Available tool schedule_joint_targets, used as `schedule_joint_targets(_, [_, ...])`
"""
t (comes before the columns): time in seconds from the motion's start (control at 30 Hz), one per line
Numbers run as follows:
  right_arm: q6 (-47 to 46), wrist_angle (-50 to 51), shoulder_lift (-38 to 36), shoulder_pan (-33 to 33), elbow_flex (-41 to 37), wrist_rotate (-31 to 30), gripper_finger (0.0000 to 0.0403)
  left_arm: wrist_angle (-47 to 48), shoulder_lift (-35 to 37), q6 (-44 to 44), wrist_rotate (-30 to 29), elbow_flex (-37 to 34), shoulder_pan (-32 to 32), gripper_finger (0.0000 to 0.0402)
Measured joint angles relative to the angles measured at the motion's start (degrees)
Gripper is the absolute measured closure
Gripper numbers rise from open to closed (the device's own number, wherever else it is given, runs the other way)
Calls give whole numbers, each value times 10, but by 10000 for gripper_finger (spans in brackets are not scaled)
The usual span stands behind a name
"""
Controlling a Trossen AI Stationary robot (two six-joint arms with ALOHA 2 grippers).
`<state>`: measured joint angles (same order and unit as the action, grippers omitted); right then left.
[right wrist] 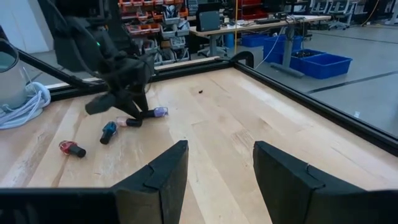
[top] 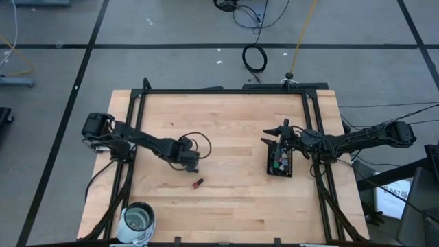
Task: Pick & Place Nail Polish
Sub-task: Put the purple nail polish into the black basket
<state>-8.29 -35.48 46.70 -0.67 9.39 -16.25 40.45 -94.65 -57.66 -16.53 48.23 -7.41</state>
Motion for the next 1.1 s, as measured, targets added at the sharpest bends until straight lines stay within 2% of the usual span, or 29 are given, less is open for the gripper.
schedule_joint_targets(0.3, [0, 2, 0, 0, 0, 0, 232, -7, -8, 51, 13, 2, 30, 303])
schedule_joint_targets(0.5, [0, 2, 0, 0, 0, 1, 232, -1, -7, 48, 76, 2, 47, 292])
schedule_joint_targets(0.67, [0, 13, 0, 0, 0, 1, 232, 0, -7, 49, 87, 2, 57, 269])
schedule_joint_targets(0.87, [0, 33, 0, 0, 0, 1, 232, 2, -8, 89, 96, 1, 75, 222])
schedule_joint_targets(1.1, [2, 36, 0, 0, 0, 1, 232, -3, -8, 101, 135, 1, 109, 187])
